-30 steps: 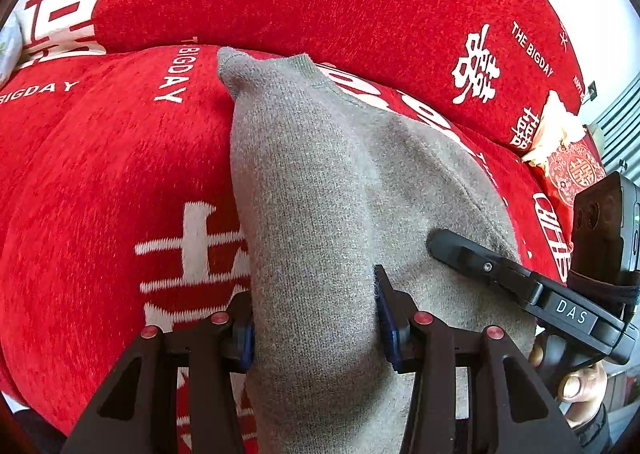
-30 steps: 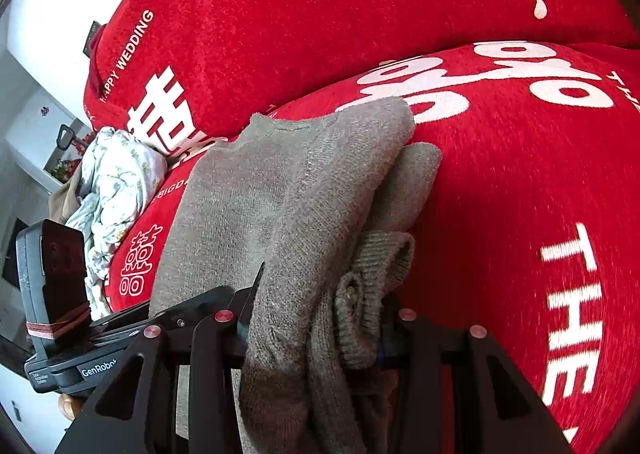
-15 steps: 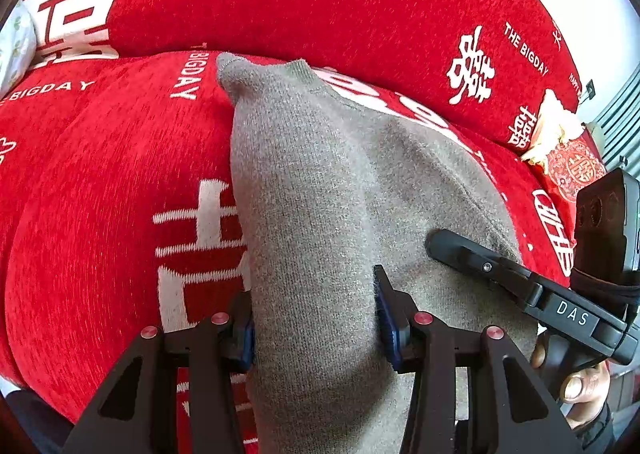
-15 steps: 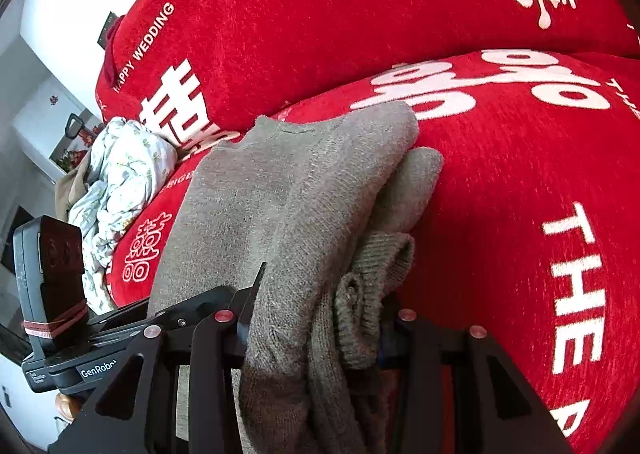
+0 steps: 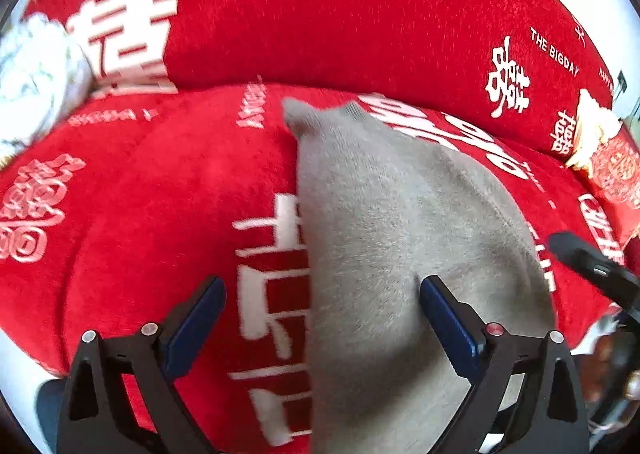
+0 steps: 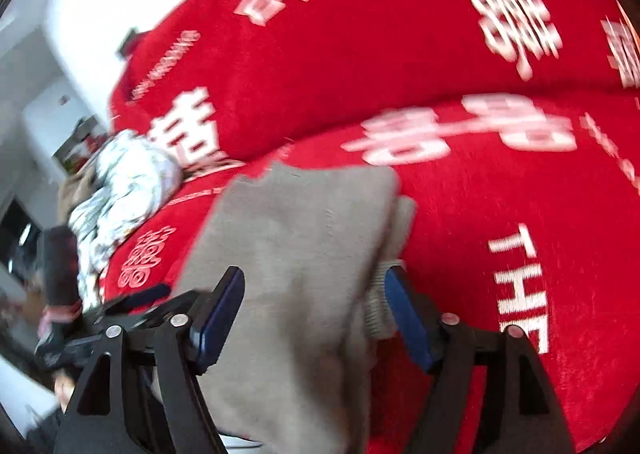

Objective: Fold small clothes

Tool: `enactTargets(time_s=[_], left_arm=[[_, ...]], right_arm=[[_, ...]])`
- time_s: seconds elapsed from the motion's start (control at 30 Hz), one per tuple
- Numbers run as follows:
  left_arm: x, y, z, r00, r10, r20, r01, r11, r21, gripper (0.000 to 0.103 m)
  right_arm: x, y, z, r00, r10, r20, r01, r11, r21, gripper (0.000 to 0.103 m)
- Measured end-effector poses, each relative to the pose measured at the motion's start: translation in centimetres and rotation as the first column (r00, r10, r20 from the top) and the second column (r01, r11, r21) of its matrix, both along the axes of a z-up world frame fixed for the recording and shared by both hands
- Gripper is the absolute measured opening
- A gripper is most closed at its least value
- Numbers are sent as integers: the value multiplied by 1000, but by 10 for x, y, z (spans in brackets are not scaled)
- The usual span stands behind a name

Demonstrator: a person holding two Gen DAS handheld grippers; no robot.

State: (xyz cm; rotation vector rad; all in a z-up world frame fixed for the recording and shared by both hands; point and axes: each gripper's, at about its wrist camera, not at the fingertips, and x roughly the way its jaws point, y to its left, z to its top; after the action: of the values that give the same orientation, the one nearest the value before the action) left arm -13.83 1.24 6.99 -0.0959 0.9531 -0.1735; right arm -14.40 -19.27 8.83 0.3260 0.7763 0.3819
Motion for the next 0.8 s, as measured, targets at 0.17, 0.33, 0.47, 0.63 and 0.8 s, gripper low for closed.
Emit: enactTargets(time_s=[0.17,0.33,0.47,0.63,0.8], left_arm=[[-19,0,3,998,-20,51,15,995,99,98],[-29,2,-9,998,-41,57,33,989,145,99],[-29,3,-9,998,-38,46,32,991,129,99],[-12,-7,3,997,-45,69,35,989,145,99],[29,-16,-10,999,-39,9,37,988,151,99]], right_arm=[[-32,31,-5,982,189,23,-189,982,-2,79],[-38,39,-62,977,191,-96,-197,979,-55,79],[-42,36,-53,978,200,-64,-204,977,-62,79],[-26,28,-23,980,200,-2,-199,977,-73,80],[24,43,-12,977,211,-18,-211,968,-137,80]])
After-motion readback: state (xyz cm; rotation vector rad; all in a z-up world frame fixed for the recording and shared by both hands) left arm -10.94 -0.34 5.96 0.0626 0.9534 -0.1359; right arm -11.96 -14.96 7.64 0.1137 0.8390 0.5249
